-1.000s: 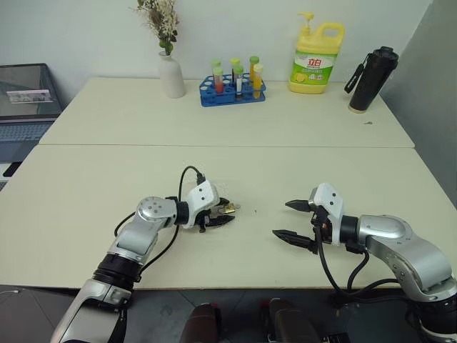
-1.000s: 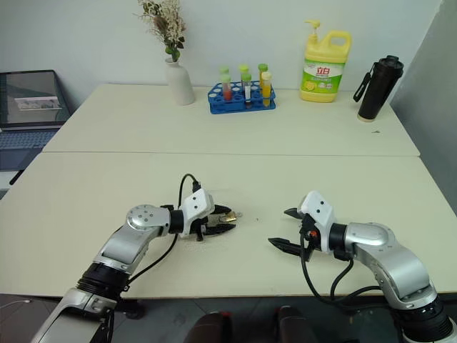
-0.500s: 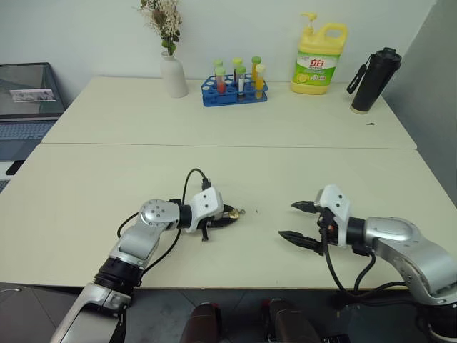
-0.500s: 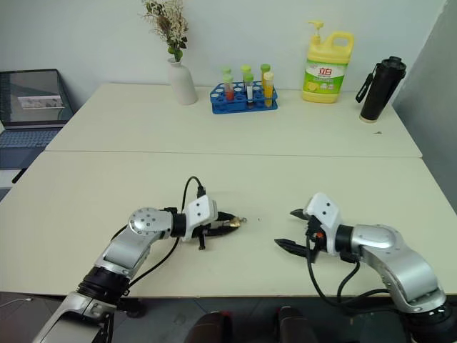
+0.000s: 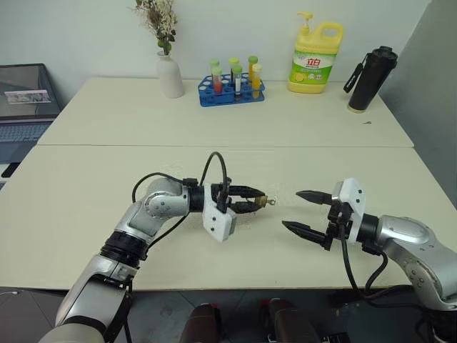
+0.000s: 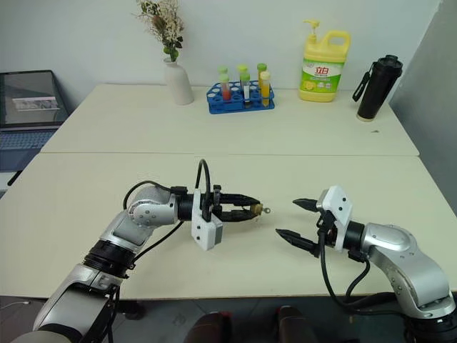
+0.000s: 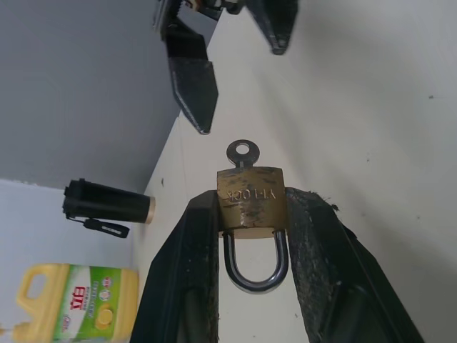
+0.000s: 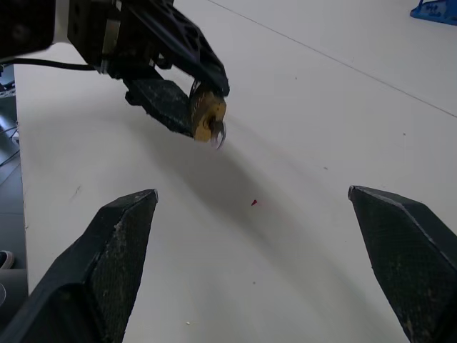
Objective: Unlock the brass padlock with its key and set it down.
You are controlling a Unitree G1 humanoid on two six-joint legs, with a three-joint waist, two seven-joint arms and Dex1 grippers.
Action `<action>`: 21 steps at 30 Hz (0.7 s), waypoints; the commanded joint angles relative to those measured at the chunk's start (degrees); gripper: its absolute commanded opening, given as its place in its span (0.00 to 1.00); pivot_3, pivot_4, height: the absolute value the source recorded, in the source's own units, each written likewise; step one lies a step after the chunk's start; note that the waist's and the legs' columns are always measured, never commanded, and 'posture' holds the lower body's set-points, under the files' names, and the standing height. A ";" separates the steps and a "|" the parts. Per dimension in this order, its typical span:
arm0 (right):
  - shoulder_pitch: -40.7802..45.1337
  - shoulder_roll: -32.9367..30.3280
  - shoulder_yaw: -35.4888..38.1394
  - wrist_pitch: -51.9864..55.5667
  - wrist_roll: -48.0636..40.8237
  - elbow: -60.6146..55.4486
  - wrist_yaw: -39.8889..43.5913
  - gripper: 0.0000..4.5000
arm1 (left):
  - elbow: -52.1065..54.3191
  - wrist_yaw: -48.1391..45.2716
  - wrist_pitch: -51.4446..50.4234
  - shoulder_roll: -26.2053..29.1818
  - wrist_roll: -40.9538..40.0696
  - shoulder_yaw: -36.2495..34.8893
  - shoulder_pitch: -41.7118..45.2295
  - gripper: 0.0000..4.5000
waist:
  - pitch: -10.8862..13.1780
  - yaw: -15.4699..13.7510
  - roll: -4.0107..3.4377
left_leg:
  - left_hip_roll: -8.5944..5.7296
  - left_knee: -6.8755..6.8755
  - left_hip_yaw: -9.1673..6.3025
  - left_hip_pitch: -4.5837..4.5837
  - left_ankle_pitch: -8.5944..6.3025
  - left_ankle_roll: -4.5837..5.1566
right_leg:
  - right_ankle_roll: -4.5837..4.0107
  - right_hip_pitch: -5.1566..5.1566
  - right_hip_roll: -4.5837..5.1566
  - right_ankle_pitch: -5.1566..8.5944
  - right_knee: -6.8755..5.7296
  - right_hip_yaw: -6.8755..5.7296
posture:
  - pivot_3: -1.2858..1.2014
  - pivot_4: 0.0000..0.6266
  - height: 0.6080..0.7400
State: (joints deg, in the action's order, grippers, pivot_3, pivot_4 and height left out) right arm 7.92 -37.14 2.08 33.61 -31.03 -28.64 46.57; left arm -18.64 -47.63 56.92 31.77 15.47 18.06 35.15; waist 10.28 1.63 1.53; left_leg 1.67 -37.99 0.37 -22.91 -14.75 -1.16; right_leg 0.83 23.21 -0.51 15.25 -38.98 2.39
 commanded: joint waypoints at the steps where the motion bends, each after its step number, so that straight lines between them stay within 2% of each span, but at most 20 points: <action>1: 2.24 0.61 1.93 1.37 -5.33 0.11 1.62 1.00 | -0.65 6.41 5.97 0.10 3.69 -1.99 1.57 0.21 | 0.00 -0.07 0.01 | 0.00 0.00 -0.01 0.00 0.00 0.00 | 0.01 0.00 0.00 0.00 0.00 -0.02 | 0.52 0.24 1.00; 4: 5.74 0.79 1.69 8.39 -11.51 1.99 1.86 1.00 | -0.23 10.68 8.08 0.38 6.43 -2.92 0.68 0.21 | 0.00 -0.06 0.01 | 0.00 -0.01 0.01 -0.01 0.00 0.00 | 0.01 -0.01 0.01 -0.03 0.00 -0.01 | 0.52 0.24 1.00; 17: 11.75 4.46 0.14 15.85 -16.20 7.04 0.42 1.00 | 3.59 18.51 6.49 2.06 11.80 -2.64 -0.97 0.21 | 0.00 -0.04 0.01 | 0.02 0.00 -0.03 -0.01 0.00 0.00 | -0.03 -0.01 0.02 -0.05 -0.02 -0.07 | 0.52 0.24 1.00; 20: 11.87 4.12 -0.60 16.08 -15.93 6.82 0.87 0.89 | 4.10 19.49 5.97 2.18 12.25 -2.57 -0.99 0.21 | 0.00 -0.04 0.01 | 0.02 0.00 -0.03 -0.02 0.00 0.00 | -0.03 -0.01 0.03 -0.05 -0.02 -0.07 | 0.52 0.24 1.00; 21: 11.80 4.08 -0.71 16.11 -15.87 6.82 0.96 0.82 | 4.24 19.71 5.80 2.24 12.40 -2.46 -1.00 0.21 | 0.00 -0.04 0.00 | 0.02 0.00 -0.03 -0.02 0.00 0.00 | -0.03 -0.01 0.03 -0.05 -0.02 -0.07 | 0.52 0.24 1.00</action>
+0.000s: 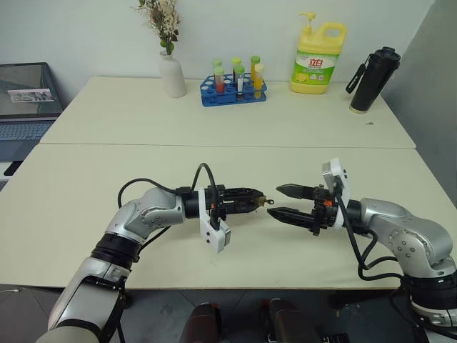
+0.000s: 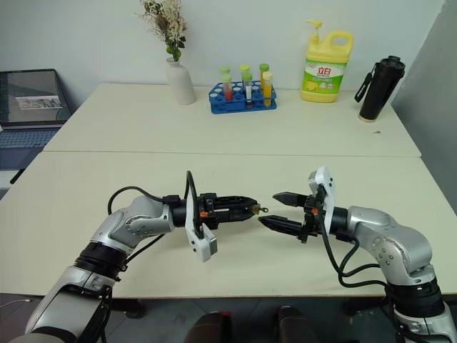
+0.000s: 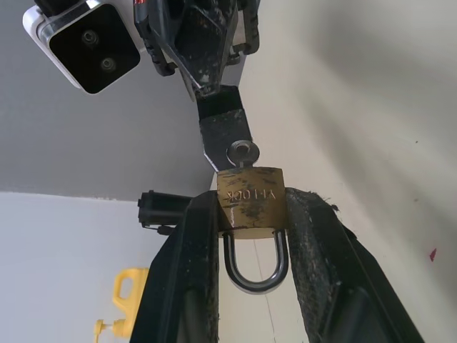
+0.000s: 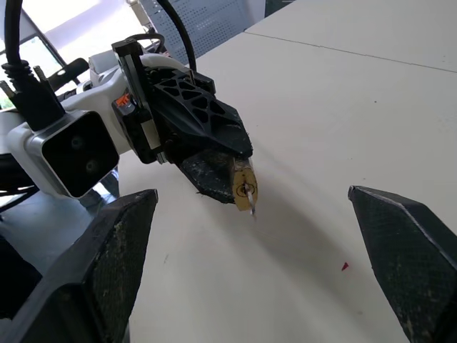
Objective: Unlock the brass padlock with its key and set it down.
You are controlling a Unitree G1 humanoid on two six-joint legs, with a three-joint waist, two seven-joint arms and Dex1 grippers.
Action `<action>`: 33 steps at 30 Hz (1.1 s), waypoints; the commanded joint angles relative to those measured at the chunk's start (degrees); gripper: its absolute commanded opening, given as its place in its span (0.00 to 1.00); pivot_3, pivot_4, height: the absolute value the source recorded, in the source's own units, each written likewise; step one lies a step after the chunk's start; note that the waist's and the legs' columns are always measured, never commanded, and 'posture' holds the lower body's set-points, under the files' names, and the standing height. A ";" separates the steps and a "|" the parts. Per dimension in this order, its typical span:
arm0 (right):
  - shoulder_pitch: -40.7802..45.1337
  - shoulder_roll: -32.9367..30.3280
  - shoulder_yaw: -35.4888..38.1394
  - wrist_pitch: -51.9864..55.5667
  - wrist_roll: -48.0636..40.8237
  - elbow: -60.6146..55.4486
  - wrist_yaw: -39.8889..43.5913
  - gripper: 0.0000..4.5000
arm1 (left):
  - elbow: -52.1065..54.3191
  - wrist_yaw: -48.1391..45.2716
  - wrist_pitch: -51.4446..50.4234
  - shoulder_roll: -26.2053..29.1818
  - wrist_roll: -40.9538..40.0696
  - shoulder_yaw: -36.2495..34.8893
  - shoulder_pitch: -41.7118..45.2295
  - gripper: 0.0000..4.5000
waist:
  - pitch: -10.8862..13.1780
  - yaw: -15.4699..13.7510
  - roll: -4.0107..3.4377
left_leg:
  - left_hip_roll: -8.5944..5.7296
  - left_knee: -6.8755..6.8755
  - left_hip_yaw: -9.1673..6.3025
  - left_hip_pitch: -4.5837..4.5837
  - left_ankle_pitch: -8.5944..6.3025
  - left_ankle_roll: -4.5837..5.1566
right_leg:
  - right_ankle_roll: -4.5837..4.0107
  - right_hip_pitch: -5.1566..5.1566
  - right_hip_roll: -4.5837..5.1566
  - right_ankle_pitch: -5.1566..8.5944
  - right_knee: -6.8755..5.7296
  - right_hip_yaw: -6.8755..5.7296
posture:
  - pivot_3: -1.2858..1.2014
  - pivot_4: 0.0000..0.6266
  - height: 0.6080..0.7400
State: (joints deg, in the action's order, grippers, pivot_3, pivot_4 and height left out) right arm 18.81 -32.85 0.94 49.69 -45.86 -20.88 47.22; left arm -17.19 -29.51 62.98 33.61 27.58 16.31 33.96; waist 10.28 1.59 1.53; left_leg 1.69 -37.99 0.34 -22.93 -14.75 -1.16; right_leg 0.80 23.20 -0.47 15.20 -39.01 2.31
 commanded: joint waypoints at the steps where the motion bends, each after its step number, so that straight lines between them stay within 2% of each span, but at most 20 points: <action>1: 0.95 0.02 0.43 0.13 -1.14 -0.88 0.15 0.74 | 2.93 1.72 -0.38 0.52 0.63 -0.56 0.17 0.21 | 0.00 0.00 0.00 | 0.00 0.00 0.00 0.00 0.00 0.00 | 0.00 0.00 0.00 0.00 0.00 0.01 | 0.52 0.24 1.00; 10: 1.98 1.05 0.27 1.18 -1.80 -0.66 0.12 0.01 | 3.97 2.61 -1.14 0.95 1.29 0.01 -0.33 0.21 | 0.00 0.00 0.00 | 0.00 0.00 0.00 0.00 0.00 0.00 | 0.00 0.00 0.00 0.00 0.00 0.00 | 0.52 0.24 1.00; 20: 5.02 -0.27 0.81 5.33 -4.60 2.47 2.38 0.00 | 4.22 3.66 -1.56 0.45 2.30 0.38 -0.43 0.21 | 0.00 0.00 0.00 | 0.00 0.00 0.00 0.00 0.00 0.00 | -0.01 0.00 0.00 0.00 -0.01 0.00 | 0.52 0.24 1.00; 24: 7.86 -1.10 1.47 12.39 -8.91 5.26 2.25 0.00 | 3.88 4.96 -0.97 0.38 3.79 0.29 -0.43 0.21 | 0.00 0.00 0.00 | 0.01 0.00 0.01 0.01 0.00 0.00 | -0.01 0.00 0.01 -0.01 -0.01 0.00 | 0.52 0.24 1.00; 33: 16.21 1.45 5.62 32.76 -15.79 16.08 -7.11 0.00 | 3.71 7.94 0.34 0.91 7.67 0.52 -0.37 0.21 | 0.00 0.01 -0.01 | 0.04 0.01 -0.01 -0.01 0.00 0.00 | -0.03 0.01 0.19 -0.02 -0.02 -0.02 | 0.52 0.24 1.00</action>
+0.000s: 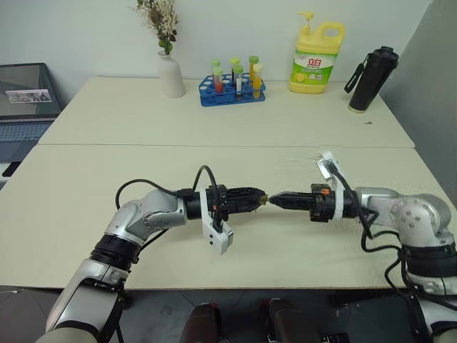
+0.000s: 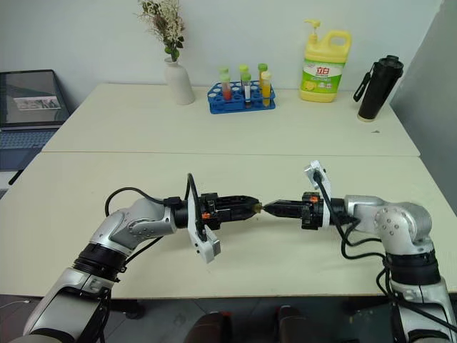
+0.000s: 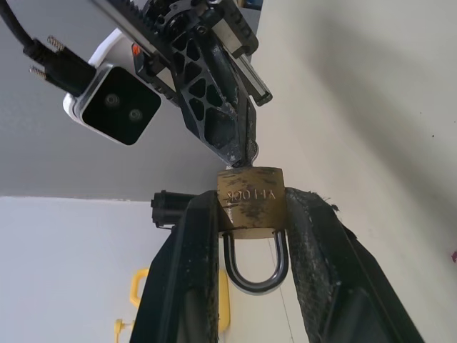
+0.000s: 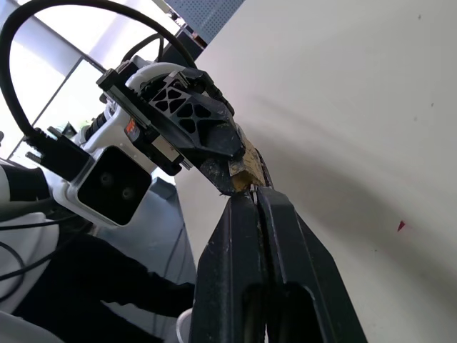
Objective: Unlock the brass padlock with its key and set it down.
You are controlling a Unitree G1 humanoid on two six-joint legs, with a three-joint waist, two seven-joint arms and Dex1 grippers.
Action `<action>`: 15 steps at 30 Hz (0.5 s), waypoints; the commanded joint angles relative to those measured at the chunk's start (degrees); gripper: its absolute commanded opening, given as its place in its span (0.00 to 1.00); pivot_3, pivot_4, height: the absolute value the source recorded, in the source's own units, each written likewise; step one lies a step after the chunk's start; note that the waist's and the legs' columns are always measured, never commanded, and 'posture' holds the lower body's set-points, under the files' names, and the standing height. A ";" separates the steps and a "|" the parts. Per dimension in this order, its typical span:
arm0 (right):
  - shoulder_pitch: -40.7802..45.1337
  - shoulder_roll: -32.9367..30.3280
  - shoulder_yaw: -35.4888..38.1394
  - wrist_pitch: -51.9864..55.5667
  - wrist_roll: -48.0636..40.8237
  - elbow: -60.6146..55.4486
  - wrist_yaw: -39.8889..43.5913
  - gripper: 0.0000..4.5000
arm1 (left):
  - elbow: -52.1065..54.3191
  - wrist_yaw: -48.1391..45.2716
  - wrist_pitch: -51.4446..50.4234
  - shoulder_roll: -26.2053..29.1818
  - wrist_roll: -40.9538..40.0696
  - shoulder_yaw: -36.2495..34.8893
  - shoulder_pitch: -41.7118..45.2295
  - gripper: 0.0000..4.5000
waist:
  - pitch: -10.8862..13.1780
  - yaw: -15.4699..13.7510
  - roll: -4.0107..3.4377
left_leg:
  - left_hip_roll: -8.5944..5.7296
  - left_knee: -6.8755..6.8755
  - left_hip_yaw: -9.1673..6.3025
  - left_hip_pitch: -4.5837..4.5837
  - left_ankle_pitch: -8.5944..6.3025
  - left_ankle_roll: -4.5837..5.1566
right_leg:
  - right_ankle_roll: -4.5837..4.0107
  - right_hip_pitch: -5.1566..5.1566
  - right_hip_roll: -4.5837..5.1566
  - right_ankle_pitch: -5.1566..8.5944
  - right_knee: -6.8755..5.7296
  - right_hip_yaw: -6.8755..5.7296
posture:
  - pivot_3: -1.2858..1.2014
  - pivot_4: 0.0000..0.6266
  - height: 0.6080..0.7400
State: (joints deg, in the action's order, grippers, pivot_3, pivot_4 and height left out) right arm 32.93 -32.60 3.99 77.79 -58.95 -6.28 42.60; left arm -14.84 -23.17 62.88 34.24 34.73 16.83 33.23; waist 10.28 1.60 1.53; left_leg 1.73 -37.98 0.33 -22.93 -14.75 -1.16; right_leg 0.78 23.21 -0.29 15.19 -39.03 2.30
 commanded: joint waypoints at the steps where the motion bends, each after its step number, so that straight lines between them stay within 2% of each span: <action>1: 3.11 1.98 3.24 6.09 -2.82 2.86 -3.74 0.00 | 1.32 1.95 0.36 0.31 0.88 -0.07 0.34 0.21 | 0.00 0.00 0.00 | -0.01 0.01 -0.01 -0.01 0.00 0.00 | 0.00 0.00 0.01 0.00 0.00 0.00 | 0.52 0.24 1.00; 9: 5.75 4.07 5.22 10.01 -2.37 5.18 -6.34 0.00 | 1.82 3.98 -0.89 1.07 2.53 -0.12 -0.57 0.21 | 0.00 0.03 -0.01 | -0.02 0.01 0.00 -0.04 0.00 0.00 | 0.00 0.02 0.03 0.00 0.00 -0.01 | 0.52 0.24 1.00; 13: 5.36 3.41 3.25 4.58 0.93 2.78 -5.50 0.00 | 2.27 4.08 -1.65 1.40 2.08 -0.03 -1.24 0.21 | 0.00 0.03 -0.01 | -0.02 0.01 0.00 -0.05 0.00 0.01 | 0.00 0.03 0.04 0.00 0.00 -0.02 | 0.52 0.24 1.00; 15: 3.51 1.24 0.08 -0.24 3.46 -0.76 -1.94 0.09 | 2.29 4.31 -1.88 1.60 2.07 0.05 -1.28 0.21 | 0.00 0.04 -0.01 | -0.02 0.01 -0.01 -0.05 0.00 0.01 | 0.01 0.04 0.03 0.00 0.00 -0.03 | 0.52 0.24 1.00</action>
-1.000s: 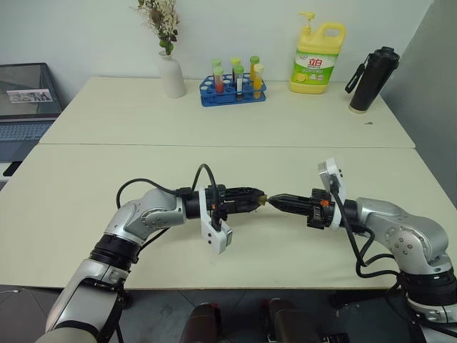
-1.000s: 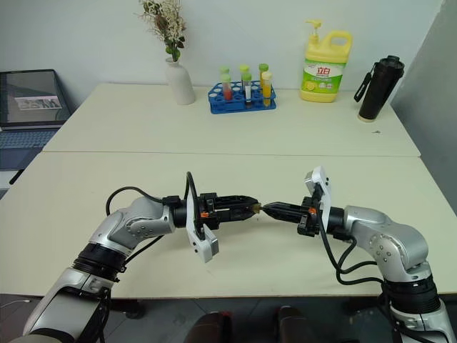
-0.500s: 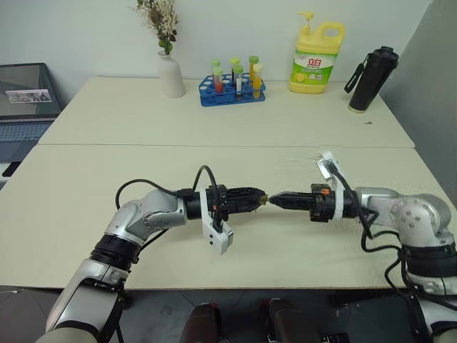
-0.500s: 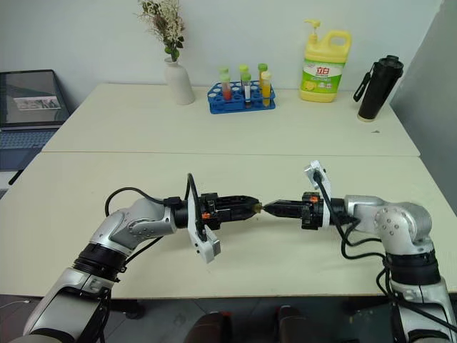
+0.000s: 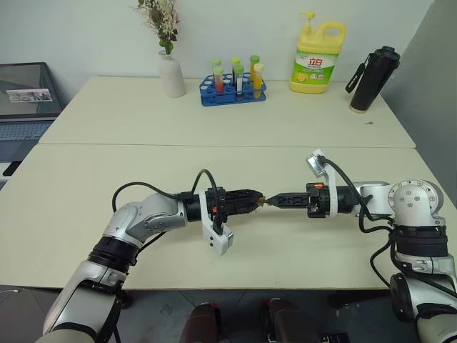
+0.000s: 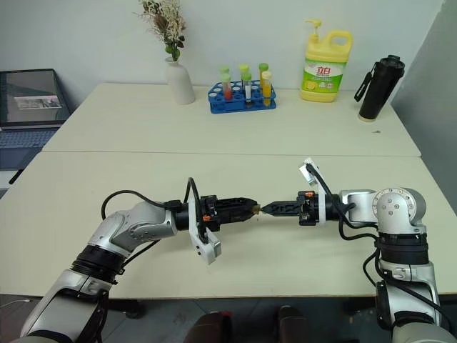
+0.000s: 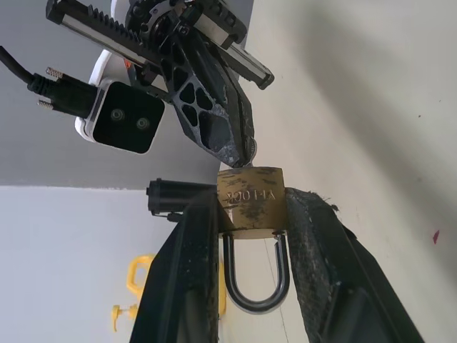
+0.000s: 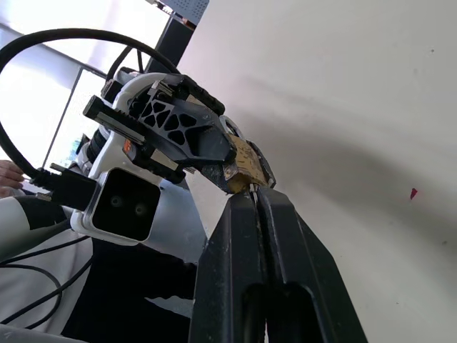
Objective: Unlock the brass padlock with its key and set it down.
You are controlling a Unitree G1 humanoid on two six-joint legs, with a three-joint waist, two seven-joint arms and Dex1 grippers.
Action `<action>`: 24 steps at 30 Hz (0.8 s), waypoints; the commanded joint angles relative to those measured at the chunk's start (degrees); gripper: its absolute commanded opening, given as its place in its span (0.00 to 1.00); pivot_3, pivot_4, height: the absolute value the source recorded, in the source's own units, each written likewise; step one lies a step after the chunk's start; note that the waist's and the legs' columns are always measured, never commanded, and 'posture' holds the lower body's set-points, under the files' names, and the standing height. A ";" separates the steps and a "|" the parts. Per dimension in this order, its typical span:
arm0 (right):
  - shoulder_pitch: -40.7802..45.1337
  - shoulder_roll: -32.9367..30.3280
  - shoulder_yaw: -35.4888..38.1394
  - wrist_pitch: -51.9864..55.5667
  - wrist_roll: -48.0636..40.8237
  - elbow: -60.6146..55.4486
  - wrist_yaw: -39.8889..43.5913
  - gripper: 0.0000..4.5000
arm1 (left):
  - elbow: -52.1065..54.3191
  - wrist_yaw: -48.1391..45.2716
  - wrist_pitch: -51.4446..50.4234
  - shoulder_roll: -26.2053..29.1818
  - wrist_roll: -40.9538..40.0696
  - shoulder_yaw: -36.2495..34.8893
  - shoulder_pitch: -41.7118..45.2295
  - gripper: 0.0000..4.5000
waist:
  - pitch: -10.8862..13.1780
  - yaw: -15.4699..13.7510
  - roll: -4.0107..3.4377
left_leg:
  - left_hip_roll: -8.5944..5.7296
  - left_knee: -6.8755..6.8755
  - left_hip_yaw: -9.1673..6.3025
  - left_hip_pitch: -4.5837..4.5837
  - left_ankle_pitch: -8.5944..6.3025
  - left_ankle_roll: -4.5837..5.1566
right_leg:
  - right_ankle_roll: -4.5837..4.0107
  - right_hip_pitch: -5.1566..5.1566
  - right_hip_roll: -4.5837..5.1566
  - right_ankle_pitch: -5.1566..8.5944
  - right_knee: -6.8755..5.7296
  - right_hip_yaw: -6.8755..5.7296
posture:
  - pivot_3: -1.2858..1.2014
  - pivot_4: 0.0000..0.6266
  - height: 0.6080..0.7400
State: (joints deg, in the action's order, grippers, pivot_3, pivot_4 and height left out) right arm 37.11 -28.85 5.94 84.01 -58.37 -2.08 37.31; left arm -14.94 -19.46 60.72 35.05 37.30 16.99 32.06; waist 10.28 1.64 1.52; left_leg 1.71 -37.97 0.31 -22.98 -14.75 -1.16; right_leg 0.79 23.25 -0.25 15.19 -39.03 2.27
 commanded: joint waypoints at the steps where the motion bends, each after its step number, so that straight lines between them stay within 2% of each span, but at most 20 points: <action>1: -1.47 -2.99 -2.55 -8.22 3.54 -6.06 4.53 0.14 | 2.34 0.59 -0.03 0.86 -0.68 -0.09 -0.15 0.21 | 0.00 0.00 0.00 | -0.01 0.00 0.00 0.00 0.00 0.00 | 0.00 0.01 0.00 0.00 0.00 0.00 | 0.52 0.24 1.00; 6: -4.78 -7.03 -6.48 -22.13 11.91 -9.50 10.27 0.53 | 2.39 0.62 -1.04 1.09 -1.54 -0.02 -0.41 0.21 | 0.00 -0.01 0.00 | -0.03 0.00 -0.01 -0.02 0.00 0.00 | 0.01 0.01 -0.02 0.01 0.03 -0.03 | 0.52 0.24 1.00; 10: -7.78 -7.88 -6.65 -28.63 14.35 -11.30 13.06 0.85 | 2.59 0.68 -1.71 1.01 -2.30 -0.02 -0.49 0.21 | 0.00 -0.02 0.00 | -0.02 0.00 -0.01 -0.01 0.00 0.00 | 0.01 0.01 -0.09 0.01 0.02 -0.02 | 0.52 0.24 1.00; 17: -10.43 -3.99 -8.56 -30.27 14.75 -15.24 11.29 0.86 | 3.36 0.60 -2.86 0.73 -2.86 0.24 -0.42 0.21 | 0.00 0.08 0.00 | 0.04 0.01 -0.01 0.02 0.00 0.00 | 0.00 0.01 -0.11 0.00 0.00 -0.01 | 0.52 0.24 1.00; 24: -9.06 0.37 -9.22 -30.84 15.90 -12.92 8.98 0.86 | 3.70 0.52 -3.24 0.47 -3.15 0.55 -0.45 0.21 | 0.00 0.01 0.00 | -0.02 0.00 0.00 0.01 0.00 0.00 | 0.00 0.01 -0.11 0.00 0.00 -0.02 | 0.52 0.24 1.00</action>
State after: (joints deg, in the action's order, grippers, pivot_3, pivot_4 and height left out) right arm 26.71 -28.72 -3.80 53.76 -41.85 -14.48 46.36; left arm -13.36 -19.47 57.64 35.72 36.12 17.78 31.43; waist 10.28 1.65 1.52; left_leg 1.70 -37.97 0.31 -22.97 -14.76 -1.16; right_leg 0.79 23.26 -0.36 15.19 -39.03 2.25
